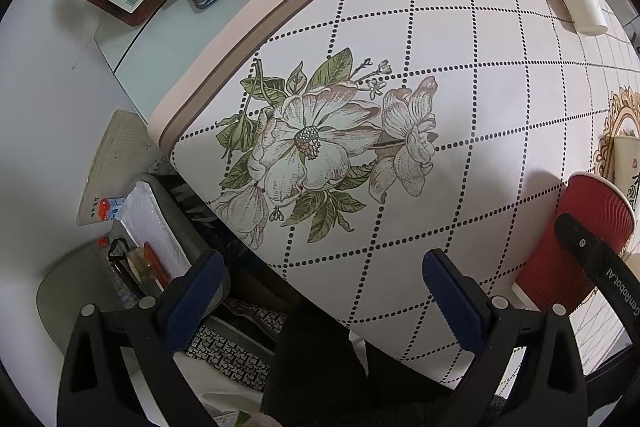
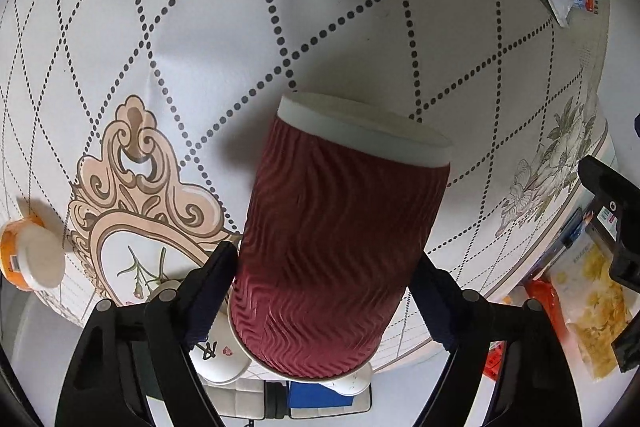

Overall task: Flip cup upside down
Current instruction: 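Rotate the held red cup with the right tool until its rim faces down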

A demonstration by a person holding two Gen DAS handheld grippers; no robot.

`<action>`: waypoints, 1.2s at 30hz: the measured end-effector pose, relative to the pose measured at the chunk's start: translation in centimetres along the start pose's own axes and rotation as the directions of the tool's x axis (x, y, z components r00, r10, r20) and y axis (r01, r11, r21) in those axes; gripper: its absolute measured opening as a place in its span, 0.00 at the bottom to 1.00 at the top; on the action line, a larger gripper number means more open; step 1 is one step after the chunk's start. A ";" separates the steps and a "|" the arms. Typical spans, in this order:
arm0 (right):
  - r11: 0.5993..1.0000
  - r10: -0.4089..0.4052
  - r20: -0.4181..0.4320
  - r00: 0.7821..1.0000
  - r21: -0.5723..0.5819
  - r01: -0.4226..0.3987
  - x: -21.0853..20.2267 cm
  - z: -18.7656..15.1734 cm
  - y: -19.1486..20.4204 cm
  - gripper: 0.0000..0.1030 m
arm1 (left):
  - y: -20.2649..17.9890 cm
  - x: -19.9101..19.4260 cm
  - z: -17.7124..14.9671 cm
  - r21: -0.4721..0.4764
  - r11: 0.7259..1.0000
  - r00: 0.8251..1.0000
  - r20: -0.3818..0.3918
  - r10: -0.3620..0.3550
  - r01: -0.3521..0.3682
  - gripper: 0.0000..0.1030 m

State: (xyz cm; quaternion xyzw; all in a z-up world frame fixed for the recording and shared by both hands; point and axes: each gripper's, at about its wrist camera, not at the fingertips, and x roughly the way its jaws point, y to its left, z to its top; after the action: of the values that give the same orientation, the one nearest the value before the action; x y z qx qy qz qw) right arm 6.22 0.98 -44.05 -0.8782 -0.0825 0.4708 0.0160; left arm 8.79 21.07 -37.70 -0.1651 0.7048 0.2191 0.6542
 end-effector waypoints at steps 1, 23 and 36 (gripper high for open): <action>1.000 -0.001 0.003 1.000 0.006 0.001 0.0 -0.1 -0.3 0.82 | -0.1 0.0 0.0 0.002 1.000 1.000 0.000 0.001 -0.001 0.99; 0.910 0.079 0.003 0.997 0.408 -0.074 -1.8 -0.5 -3.3 0.79 | -2.1 -2.5 0.1 0.100 0.995 0.999 0.047 0.025 -0.030 0.99; 0.427 0.317 0.122 0.941 0.867 -0.256 -3.6 -3.8 -4.2 0.80 | -5.0 -4.8 -0.3 0.221 0.975 0.995 0.096 0.009 -0.030 0.99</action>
State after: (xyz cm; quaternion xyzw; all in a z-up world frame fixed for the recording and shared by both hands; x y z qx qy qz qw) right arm 6.84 4.70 -38.51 -0.7615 0.3187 0.4158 0.3817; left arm 11.56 16.38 -33.40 -0.0733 0.6947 0.1527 0.6990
